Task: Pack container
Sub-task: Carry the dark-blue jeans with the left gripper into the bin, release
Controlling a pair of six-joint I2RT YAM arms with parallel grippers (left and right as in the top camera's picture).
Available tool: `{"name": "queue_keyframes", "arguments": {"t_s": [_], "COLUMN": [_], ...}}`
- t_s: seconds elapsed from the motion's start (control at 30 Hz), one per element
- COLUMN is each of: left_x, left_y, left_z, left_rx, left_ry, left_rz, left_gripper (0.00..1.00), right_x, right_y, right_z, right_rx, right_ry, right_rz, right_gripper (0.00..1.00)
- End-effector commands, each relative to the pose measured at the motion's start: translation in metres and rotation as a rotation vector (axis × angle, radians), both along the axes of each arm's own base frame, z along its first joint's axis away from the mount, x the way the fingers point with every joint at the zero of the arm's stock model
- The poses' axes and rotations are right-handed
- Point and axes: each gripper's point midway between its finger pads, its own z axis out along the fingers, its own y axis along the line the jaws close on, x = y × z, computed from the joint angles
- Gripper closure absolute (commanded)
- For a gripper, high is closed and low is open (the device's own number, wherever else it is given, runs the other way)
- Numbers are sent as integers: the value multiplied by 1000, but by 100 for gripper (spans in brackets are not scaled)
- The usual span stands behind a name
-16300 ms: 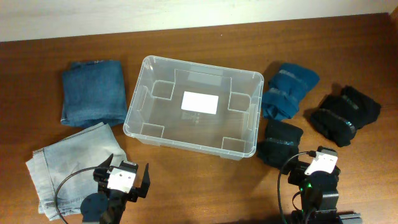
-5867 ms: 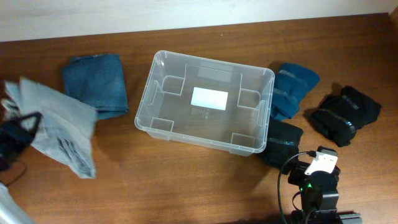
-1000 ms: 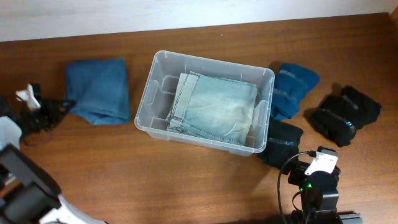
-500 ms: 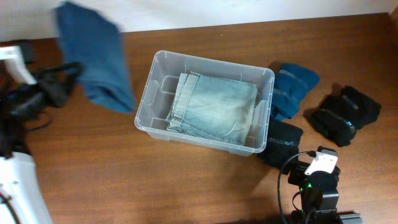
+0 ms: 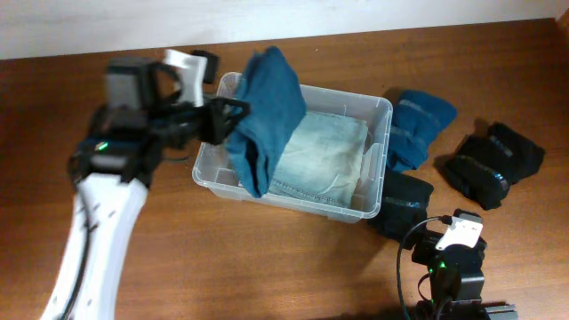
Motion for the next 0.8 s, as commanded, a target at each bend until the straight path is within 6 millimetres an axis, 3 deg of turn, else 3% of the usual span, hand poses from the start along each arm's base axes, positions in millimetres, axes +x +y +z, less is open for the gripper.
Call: {"name": "queue_keyframes", "arguments": {"t_s": [0.0,0.2,0.47,0.57,0.77], "left_x": [16,34,34,31,29], "left_y": [-15,-25,-12,-25,-65], "left_z": [-7,-53,-70,-61,-14], "left_rx": [4,85,155,87,-101], "left_ry": [7,89,137,140,42], "left_rz": [16,60,116,78,-24], "left_gripper": [99,100,100,100,100], "right_x": [0,0,0,0,0], "right_y": [-2,-2,-2,-2,-2], "right_z": [-1,-1,-1,-1,-1], "right_rx": [8,8,8,8,8], "right_ry": [-7,-7,-7,-7,-7], "right_rz": [-14,-14,-14,-14,-14], "right_gripper": [2,2,2,2,2]}}
